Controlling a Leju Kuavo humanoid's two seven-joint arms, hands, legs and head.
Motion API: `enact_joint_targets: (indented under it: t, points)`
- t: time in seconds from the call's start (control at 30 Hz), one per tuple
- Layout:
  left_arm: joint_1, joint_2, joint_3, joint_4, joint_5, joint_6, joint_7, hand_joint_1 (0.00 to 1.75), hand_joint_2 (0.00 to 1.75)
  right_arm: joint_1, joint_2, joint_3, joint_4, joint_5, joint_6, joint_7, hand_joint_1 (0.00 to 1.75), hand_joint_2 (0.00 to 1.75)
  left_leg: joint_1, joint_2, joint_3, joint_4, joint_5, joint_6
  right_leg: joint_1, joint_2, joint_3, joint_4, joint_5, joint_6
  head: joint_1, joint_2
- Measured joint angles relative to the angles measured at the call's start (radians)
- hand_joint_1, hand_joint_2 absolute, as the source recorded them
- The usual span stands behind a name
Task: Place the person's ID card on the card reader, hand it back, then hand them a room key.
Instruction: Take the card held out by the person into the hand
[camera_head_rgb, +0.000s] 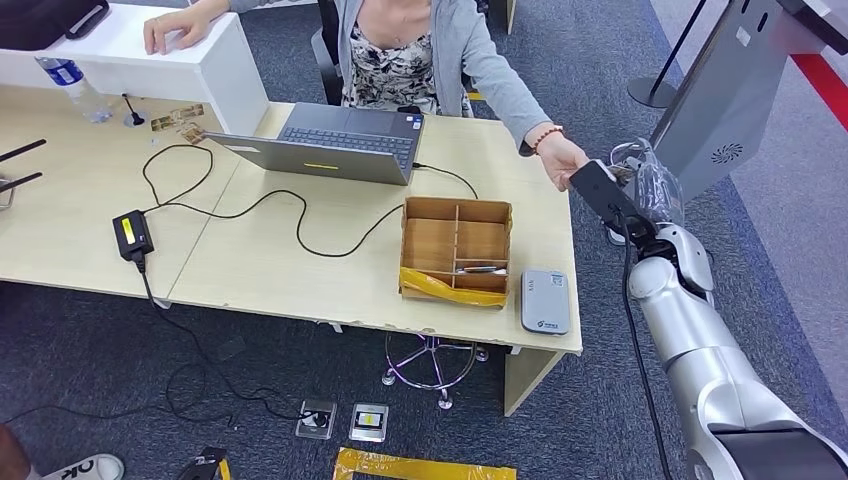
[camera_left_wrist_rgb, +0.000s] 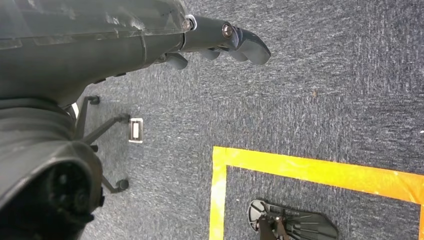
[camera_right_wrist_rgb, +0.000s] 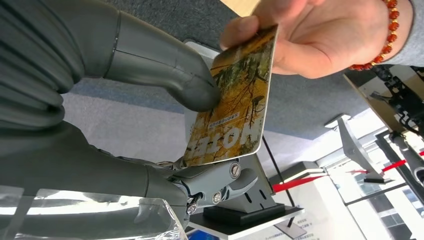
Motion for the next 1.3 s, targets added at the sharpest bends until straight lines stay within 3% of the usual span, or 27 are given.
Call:
enact_joint_targets:
  t: [0.5, 0.87, 1.3]
  points:
    - [0.003, 0.0, 0.0, 0.0, 0.008, 0.008, 0.0, 0.0, 0.0, 0.009, 0.0, 0.0, -0.021, -0.069, 0.051, -0.028, 1.75, 1.75, 0.0, 0.0, 0.0, 0.0, 0.0, 0.0, 0.0, 0.0, 0.0, 0.0, 0.0, 0.0, 0.0, 0.0]
    - [0.019, 0.003, 0.0, 0.0, 0.015, 0.008, 0.0, 0.0, 0.0, 0.121, 0.001, 0.029, -0.046, -0.072, 0.045, -0.007, 1.75, 1.75, 0.0, 0.0, -0.001, 0.0, 0.0, 0.0, 0.0, 0.0, 0.0, 0.0, 0.0, 0.0, 0.0, 0.0]
    - [0.021, 0.004, 0.0, 0.0, 0.029, 0.025, -0.013, 0.0, 0.0, 0.18, 0.0, 0.07, -0.046, -0.135, 0.09, -0.016, 1.75, 1.75, 0.0, 0.0, -0.001, 0.0, 0.0, 0.0, 0.0, 0.0, -0.001, 0.0, 0.0, 0.0, 0.0, 0.0]
